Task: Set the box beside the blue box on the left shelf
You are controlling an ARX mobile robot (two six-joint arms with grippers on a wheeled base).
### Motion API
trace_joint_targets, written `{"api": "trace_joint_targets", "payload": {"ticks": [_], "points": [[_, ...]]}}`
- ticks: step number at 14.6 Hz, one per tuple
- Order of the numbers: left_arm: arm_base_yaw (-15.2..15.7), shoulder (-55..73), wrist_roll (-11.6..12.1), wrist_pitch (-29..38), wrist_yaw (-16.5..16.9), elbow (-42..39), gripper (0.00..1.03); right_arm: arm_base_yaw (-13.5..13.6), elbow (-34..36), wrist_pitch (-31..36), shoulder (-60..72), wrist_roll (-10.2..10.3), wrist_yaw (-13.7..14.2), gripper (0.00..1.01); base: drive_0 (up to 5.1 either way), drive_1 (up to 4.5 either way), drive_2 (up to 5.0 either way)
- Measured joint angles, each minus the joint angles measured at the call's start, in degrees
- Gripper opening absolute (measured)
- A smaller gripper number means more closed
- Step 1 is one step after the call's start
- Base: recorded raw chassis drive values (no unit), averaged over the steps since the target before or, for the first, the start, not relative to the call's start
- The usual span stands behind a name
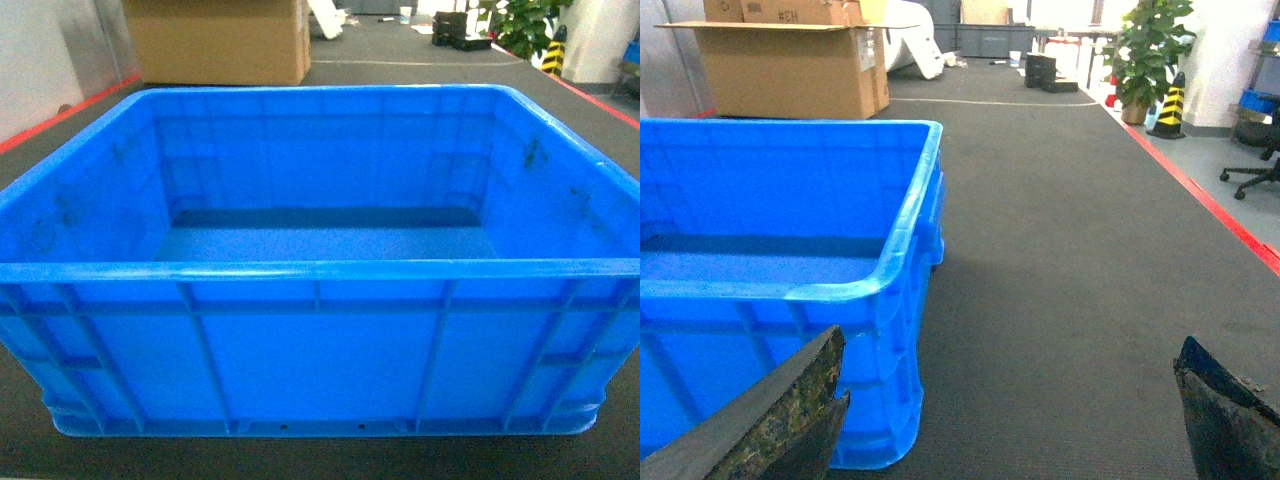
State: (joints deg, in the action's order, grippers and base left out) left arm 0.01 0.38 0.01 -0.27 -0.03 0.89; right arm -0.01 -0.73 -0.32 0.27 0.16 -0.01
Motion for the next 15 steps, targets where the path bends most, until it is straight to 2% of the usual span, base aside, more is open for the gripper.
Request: {"api": "trace_joint_targets", "payload": {"ticks": [8,9,10,11,12,13,14,15], "points": [[0.00,0.00,0.00,0.00,0.00,0.00,0.98,0.00,0.00,0.02,0.00,0.00,0.00,0.98,0.0,0.00,0.0],[0.33,0.28,0.66,-1.55,1.05,0.24,0.98,0.98,-0.48,-2.51,0.52,-0.22,2.67,0.98,0.0,0.00,0.0],[0.55,2.40,2.54,-3.23,3.26,0.61,0.98,5.07,-2.12,-5.73,5.01,-0.22,10.67,0.98,0.0,0.00,0.0],[-0.26,5.53,3.50,-0.90,3.30,0.61,0.98,7.63,-2.64,-2.95,8.37,-0.24,14.36,0.98,0.0,0.00,0.0],[-0.83,10.16,3.39,4.37,2.80,1.42,0.98,9.44,-4.37,0.33,11.61,-0.26,16.22,0.98,0.0,0.00,0.0],[-1.73,16.72,3.41,11.02,1.60,3.61,0.98,10.88,-8.24,4.79,17.35,-0.31,16.35,0.98,0.0,0.00,0.0],[-3.15,25.53,3.06,17.00,0.57,8.41,0.98,10.27,-12.92,9.25,24.59,-0.61,14.40,0.98,0.0,0.00,0.0],[-4.61,35.04,3.63,23.32,-0.76,13.68,0.98,7.98,-17.53,10.58,31.74,-0.09,11.08,0.98,0.0,0.00,0.0]]}}
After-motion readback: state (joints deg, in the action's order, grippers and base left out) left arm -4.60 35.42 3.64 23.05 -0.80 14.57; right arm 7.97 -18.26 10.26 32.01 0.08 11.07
